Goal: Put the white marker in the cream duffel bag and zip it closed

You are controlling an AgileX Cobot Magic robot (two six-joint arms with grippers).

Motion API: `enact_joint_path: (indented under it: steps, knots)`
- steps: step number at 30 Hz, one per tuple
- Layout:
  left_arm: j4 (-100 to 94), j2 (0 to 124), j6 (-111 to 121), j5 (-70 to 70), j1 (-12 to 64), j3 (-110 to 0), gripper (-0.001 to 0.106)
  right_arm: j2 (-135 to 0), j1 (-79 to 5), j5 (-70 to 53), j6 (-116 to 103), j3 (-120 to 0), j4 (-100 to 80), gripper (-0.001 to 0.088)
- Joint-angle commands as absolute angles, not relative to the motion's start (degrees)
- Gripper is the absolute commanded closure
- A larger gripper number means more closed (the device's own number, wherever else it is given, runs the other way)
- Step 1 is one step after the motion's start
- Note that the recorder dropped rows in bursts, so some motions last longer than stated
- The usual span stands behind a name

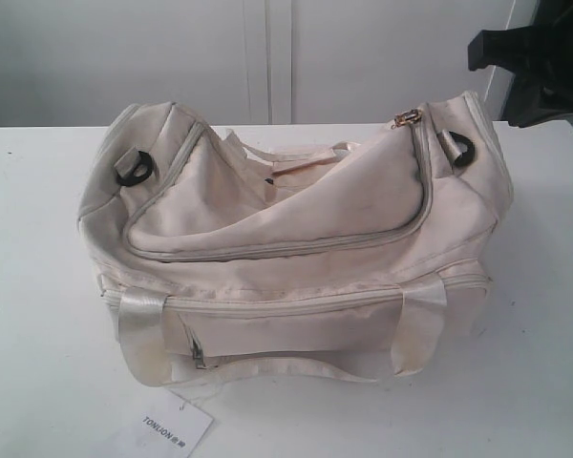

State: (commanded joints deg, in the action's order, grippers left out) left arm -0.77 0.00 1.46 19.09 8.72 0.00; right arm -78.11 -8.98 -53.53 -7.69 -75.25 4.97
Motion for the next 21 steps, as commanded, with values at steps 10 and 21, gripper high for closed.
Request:
enact_joint_path:
  steps: [10, 21]
  knots:
    - [-0.8, 0.0, 1.5, 19.1, 8.7, 0.0, 0.105, -78.1, -9.0, -52.2, -7.7, -75.3, 5.0, 0.0868]
    - [-0.8, 0.0, 1.5, 19.1, 8.7, 0.0, 0.105, -78.1, -9.0, -52.9, -7.9, -75.3, -0.6, 0.0868]
